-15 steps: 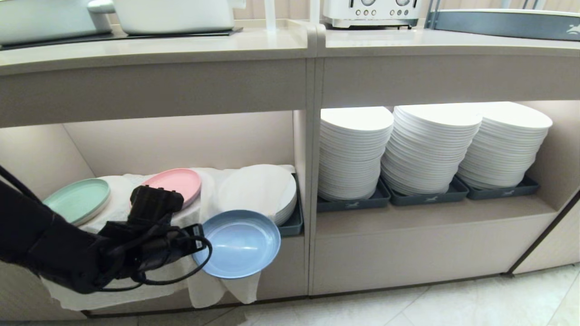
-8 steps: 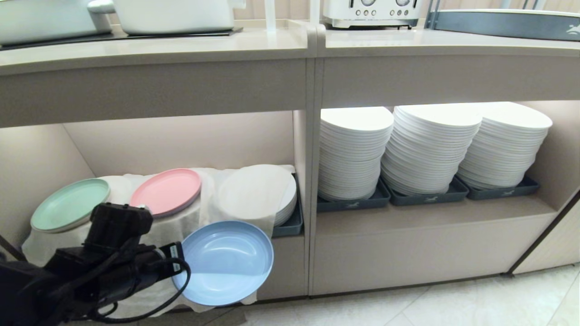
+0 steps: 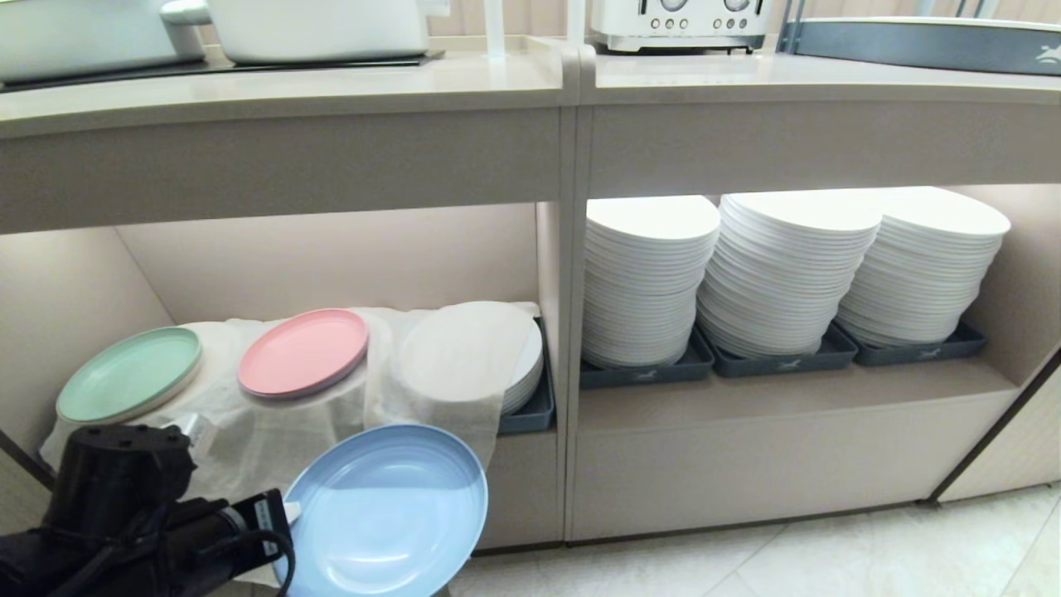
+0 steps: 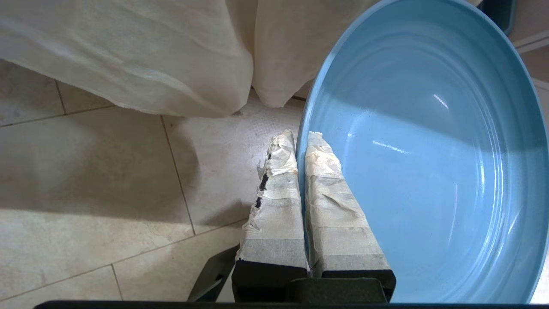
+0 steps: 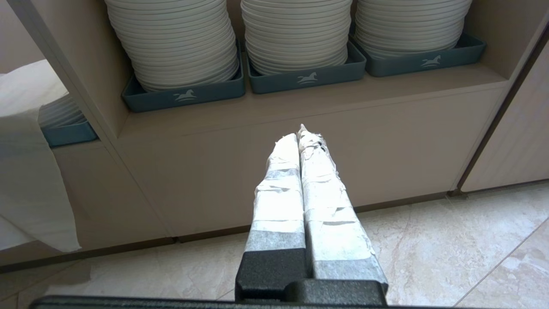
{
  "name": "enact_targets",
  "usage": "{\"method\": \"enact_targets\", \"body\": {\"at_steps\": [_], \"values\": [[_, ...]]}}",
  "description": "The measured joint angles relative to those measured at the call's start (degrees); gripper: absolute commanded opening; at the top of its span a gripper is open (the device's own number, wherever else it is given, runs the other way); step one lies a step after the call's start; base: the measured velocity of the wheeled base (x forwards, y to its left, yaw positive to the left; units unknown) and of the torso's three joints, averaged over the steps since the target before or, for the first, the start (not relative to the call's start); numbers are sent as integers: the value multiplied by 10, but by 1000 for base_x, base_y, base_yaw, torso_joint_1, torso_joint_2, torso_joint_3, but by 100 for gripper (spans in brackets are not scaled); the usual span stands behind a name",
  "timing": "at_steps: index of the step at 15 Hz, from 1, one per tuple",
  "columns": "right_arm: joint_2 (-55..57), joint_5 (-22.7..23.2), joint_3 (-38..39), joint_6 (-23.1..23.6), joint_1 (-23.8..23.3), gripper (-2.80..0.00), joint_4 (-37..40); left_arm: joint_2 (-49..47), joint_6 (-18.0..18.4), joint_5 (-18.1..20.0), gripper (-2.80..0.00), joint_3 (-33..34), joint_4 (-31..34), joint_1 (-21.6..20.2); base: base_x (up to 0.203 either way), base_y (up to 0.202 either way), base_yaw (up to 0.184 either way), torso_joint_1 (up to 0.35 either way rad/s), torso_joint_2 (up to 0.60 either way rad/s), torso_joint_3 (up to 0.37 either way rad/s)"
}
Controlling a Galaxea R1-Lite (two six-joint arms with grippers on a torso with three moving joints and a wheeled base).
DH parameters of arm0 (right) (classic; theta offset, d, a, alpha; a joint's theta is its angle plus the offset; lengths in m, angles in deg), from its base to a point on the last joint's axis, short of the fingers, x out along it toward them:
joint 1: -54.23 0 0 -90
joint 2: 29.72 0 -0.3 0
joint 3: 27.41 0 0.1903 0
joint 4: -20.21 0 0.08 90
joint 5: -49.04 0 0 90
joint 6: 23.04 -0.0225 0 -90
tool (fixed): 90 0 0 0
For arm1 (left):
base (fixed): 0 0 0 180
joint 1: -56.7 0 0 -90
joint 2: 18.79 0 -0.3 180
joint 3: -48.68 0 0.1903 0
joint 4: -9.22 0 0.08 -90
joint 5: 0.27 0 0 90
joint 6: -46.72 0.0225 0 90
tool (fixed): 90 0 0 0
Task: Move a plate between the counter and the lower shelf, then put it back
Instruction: Put the plate
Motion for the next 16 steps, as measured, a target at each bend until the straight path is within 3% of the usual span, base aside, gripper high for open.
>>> {"method": "enact_targets", "body": {"at_steps": [16], "values": [[0,0,0,0,0,-280,0,67,-1,13,-280,33,17,5,0,0,0,0,0,0]]}}
